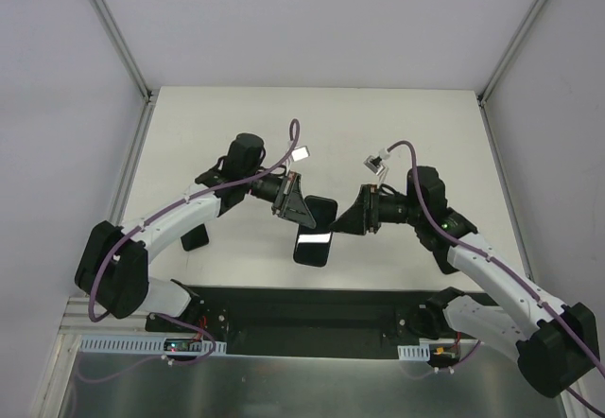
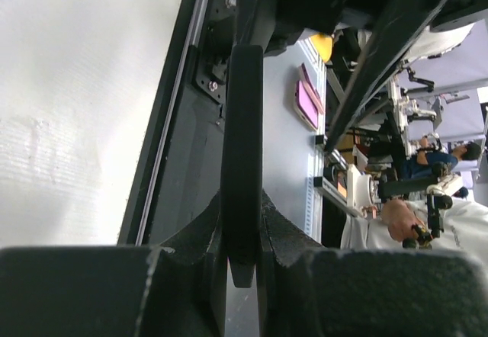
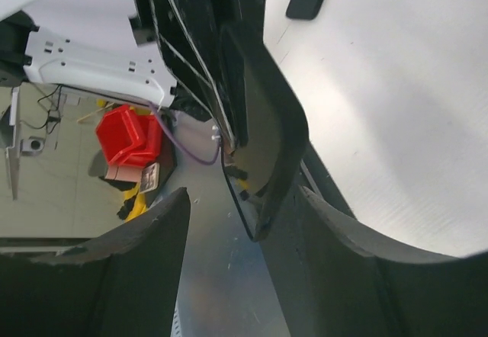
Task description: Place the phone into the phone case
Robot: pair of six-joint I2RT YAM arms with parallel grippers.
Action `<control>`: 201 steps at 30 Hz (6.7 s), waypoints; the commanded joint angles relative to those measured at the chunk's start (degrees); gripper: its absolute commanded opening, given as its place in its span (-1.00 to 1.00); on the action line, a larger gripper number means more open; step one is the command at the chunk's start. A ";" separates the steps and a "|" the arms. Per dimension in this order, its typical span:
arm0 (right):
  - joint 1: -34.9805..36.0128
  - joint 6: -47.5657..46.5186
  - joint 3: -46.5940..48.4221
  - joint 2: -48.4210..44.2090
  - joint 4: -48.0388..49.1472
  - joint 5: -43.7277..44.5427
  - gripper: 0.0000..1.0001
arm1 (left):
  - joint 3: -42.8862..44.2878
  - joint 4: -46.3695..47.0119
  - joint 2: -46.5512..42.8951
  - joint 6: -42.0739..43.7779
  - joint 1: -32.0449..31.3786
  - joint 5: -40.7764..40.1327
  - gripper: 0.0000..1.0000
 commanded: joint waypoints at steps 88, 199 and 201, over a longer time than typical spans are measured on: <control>-15.01 -15.55 33.65 47.40 -28.80 21.39 -0.27 | -4.28 -43.21 -8.73 -9.51 37.83 -73.34 0.98; -13.70 -8.96 6.22 6.53 -33.21 51.99 -0.97 | -4.37 -40.92 -14.53 -6.95 43.19 -78.77 0.98; -9.59 -8.70 7.18 6.17 -32.07 50.85 -0.97 | -3.93 -42.23 -13.66 -8.53 43.98 -80.00 0.97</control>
